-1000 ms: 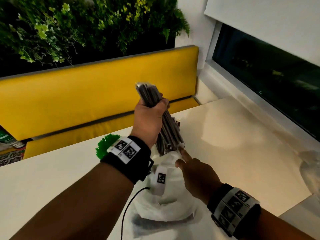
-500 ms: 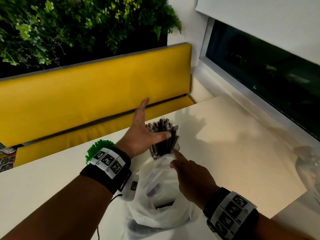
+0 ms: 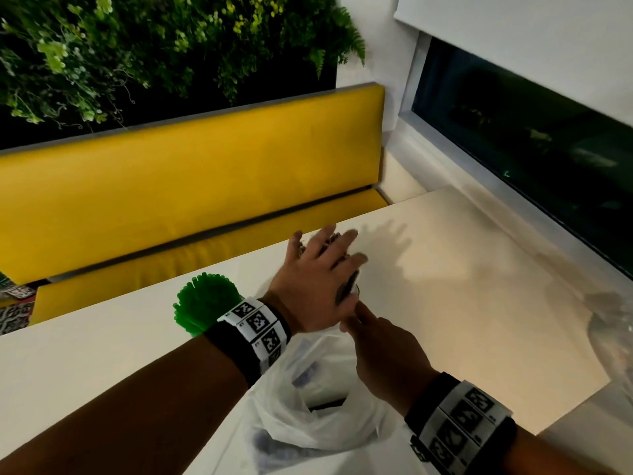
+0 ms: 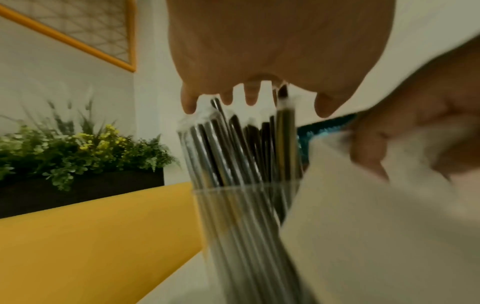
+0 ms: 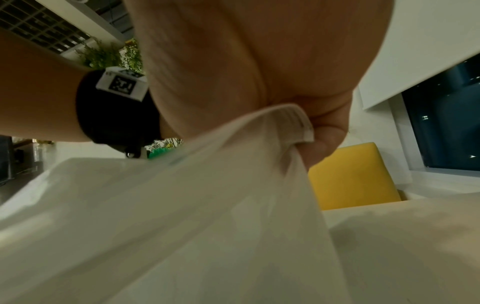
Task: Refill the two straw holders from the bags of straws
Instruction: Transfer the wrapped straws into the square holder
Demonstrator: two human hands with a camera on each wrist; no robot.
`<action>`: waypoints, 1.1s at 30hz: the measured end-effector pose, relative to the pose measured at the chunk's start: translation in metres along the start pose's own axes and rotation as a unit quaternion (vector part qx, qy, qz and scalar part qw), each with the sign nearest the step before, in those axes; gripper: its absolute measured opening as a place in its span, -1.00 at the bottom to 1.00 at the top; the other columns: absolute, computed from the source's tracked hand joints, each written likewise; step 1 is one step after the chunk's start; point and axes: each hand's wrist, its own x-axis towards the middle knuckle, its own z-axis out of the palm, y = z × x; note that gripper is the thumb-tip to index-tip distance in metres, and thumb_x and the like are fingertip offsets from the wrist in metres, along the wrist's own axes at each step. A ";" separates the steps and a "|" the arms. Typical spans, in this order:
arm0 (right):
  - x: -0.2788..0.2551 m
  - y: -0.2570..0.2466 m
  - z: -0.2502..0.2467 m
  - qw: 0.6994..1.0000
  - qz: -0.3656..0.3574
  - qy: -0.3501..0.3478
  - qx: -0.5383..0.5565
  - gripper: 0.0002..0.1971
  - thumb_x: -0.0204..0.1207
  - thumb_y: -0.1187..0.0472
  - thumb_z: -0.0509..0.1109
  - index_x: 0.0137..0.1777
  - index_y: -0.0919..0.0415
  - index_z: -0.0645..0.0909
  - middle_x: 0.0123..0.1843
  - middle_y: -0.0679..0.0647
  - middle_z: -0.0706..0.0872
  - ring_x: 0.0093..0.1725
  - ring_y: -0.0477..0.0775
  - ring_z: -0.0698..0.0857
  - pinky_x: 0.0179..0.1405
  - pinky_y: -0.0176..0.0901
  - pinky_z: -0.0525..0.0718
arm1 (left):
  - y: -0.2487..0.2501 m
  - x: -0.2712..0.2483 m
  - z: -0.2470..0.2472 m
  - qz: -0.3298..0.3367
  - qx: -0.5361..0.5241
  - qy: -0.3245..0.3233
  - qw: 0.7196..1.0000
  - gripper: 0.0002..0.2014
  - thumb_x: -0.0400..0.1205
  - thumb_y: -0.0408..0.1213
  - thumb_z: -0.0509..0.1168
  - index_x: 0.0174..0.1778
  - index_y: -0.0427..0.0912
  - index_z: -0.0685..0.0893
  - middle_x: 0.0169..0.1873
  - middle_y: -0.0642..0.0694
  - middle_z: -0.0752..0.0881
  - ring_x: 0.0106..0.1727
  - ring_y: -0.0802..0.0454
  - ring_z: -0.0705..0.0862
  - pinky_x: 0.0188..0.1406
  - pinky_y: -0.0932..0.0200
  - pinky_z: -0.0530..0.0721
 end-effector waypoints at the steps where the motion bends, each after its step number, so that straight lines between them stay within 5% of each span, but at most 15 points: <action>1: 0.000 0.000 0.000 1.000 -0.002 0.000 0.000 -0.65 0.54 0.30 0.21 0.30 0.01 0.43 0.64 -0.10 0.19 -0.06 0.12 0.62 -0.18 -0.02 0.64 | -0.001 -0.004 0.003 0.017 0.004 -0.021 1.000 -0.45 0.57 0.19 0.22 0.46 0.06 0.54 0.63 -0.09 0.42 0.65 -0.25 0.32 0.48 -0.54 0.31; 5: -0.002 0.000 -0.002 1.000 0.002 -0.008 -0.007 -0.66 0.56 0.32 0.19 0.30 0.04 0.43 0.74 -0.05 0.01 0.00 0.13 0.63 -0.18 -0.05 0.61 | -0.027 -0.002 0.008 -0.017 -0.011 0.026 0.999 -0.53 0.62 -0.06 0.20 0.46 -0.06 0.52 0.60 -0.19 0.46 0.56 -0.29 0.44 0.38 -0.36 0.51; 8: -0.002 -0.001 -0.002 1.000 0.011 -0.012 -0.008 -0.67 0.55 0.33 0.17 0.28 0.03 0.43 0.74 -0.07 -0.03 -0.02 0.13 0.62 -0.18 -0.02 0.63 | -0.022 0.003 0.008 -0.027 -0.019 0.012 0.999 -0.43 0.58 0.11 0.22 0.51 -0.02 0.51 0.60 -0.15 0.47 0.59 -0.29 0.41 0.45 -0.24 0.40; 11: -0.002 -0.002 -0.001 1.000 0.008 -0.011 -0.010 -0.69 0.55 0.31 0.18 0.25 0.02 0.43 0.72 -0.09 0.02 -0.07 0.14 0.61 -0.19 0.01 0.64 | -0.015 0.007 0.002 -0.034 -0.068 -0.003 0.997 -0.37 0.52 0.22 0.16 0.46 -0.03 0.54 0.50 -0.12 0.58 0.51 -0.22 0.51 0.46 -0.34 0.42; 16: -0.001 -0.003 -0.002 1.000 0.013 -0.006 -0.004 -0.65 0.54 0.30 0.21 0.29 0.01 0.45 0.58 -0.07 0.26 0.00 0.14 0.65 -0.11 0.01 0.66 | -0.003 0.013 0.006 -0.035 -0.016 -0.040 0.998 -0.39 0.55 0.29 0.16 0.52 0.18 0.45 0.64 -0.04 0.39 0.64 -0.23 0.30 0.53 -0.56 0.17; 20: -0.001 -0.001 -0.002 1.000 0.011 -0.012 -0.008 -0.63 0.54 0.32 0.17 0.31 0.00 0.42 0.74 -0.10 -0.02 0.04 0.16 0.64 -0.12 -0.03 0.63 | -0.019 0.015 0.011 -0.071 -0.014 -0.063 0.995 -0.59 0.68 0.00 0.22 0.46 0.05 0.56 0.56 -0.06 0.52 0.50 -0.22 0.53 0.41 -0.32 0.43; 23: -0.003 0.000 -0.002 1.000 0.010 -0.010 0.006 -0.61 0.54 0.33 0.15 0.32 -0.02 0.43 0.75 -0.12 -0.06 0.06 0.14 0.65 -0.08 -0.02 0.65 | -0.017 0.016 -0.001 -0.118 -0.027 -0.084 0.989 -0.37 0.64 0.10 0.31 0.64 0.15 0.30 0.71 -0.09 0.23 0.70 -0.25 0.22 0.55 -0.43 0.28; 24: -0.004 0.000 -0.002 1.000 0.011 -0.008 0.012 -0.60 0.53 0.34 0.15 0.32 -0.03 0.42 0.74 -0.12 -0.05 0.05 0.14 0.65 -0.09 -0.01 0.65 | -0.011 0.013 -0.010 -0.133 -0.039 -0.066 0.988 -0.31 0.61 0.18 0.31 0.65 0.14 0.27 0.72 -0.13 0.17 0.72 -0.26 0.13 0.58 -0.42 0.23; 26: -0.008 -0.001 0.000 1.000 0.010 0.002 0.022 -0.56 0.52 0.35 0.17 0.33 -0.07 0.41 0.73 -0.09 -0.07 0.06 0.12 0.65 -0.10 -0.03 0.67 | 0.005 -0.009 -0.037 -0.103 -0.102 0.065 0.987 -0.41 0.61 0.18 0.31 0.51 -0.03 0.49 0.57 -0.23 0.43 0.59 -0.26 0.36 0.47 -0.22 0.40; 28: -0.014 0.001 0.003 0.999 0.004 0.025 0.034 -0.49 0.51 0.35 0.18 0.42 -0.09 0.39 0.74 0.01 -0.06 0.13 0.13 0.67 -0.07 -0.06 0.71 | 0.027 -0.047 -0.046 -0.019 -0.175 0.143 0.974 -0.71 0.69 -0.04 0.28 0.17 -0.16 0.68 0.13 -0.19 0.70 0.14 -0.14 0.65 0.12 -0.03 0.63; 30: -0.020 0.004 0.008 0.997 -0.028 0.041 0.067 -0.51 0.51 0.32 0.18 0.42 -0.05 0.44 0.65 0.09 0.23 0.16 0.14 0.68 -0.01 -0.12 0.71 | 0.051 -0.085 -0.038 -0.032 -0.246 -0.010 0.969 -0.79 0.73 -0.10 0.19 -0.03 -0.10 0.67 -0.12 -0.09 0.71 -0.11 -0.08 0.65 -0.07 -0.03 0.66; 33: -0.030 0.004 0.014 0.983 -0.092 0.037 0.152 -0.64 0.47 0.34 0.21 0.14 -0.13 0.56 0.14 -0.17 0.54 0.08 -0.08 0.61 -0.01 -0.31 0.56 | 0.075 -0.115 0.001 -0.179 -0.299 -0.277 0.895 -0.77 0.77 -0.05 0.14 0.04 0.03 0.70 0.04 0.01 0.74 0.07 -0.02 0.66 0.22 0.04 0.62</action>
